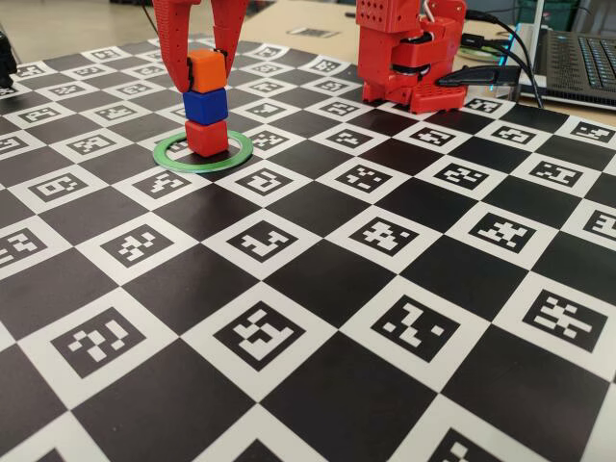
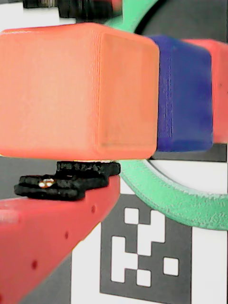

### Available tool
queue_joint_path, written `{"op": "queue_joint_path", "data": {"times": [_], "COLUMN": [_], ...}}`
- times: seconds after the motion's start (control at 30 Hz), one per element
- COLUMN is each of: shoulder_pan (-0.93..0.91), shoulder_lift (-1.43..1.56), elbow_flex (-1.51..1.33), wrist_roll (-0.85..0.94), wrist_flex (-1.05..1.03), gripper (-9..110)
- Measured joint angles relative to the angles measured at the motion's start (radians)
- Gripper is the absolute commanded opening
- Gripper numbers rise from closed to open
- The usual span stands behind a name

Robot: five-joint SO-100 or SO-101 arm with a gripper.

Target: Grab the red cube then put it in the green circle then put the blue cube on top and finally the orange cube on top

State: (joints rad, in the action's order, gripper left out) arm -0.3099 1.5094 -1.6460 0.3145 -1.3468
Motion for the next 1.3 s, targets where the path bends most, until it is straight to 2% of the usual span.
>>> {"op": "queue_joint_path", "data": {"times": [0.27, 0.57, 0.87, 1.1, 1.3], "shoulder_pan": [0.0, 0.002, 0.1, 0.219, 0.265], "shoulder_lift": [0.032, 0.141, 0.368, 0.607, 0.822], "elbow_flex": [0.0, 0.196, 0.207, -0.011, -0.282], "wrist_roll": [0.005, -0.043, -0.071, -0.021, 0.115], "wrist_flex": [-0.038, -0.29, -0.351, -0.249, -0.107], "gripper": [43, 41, 25, 13, -6]}}
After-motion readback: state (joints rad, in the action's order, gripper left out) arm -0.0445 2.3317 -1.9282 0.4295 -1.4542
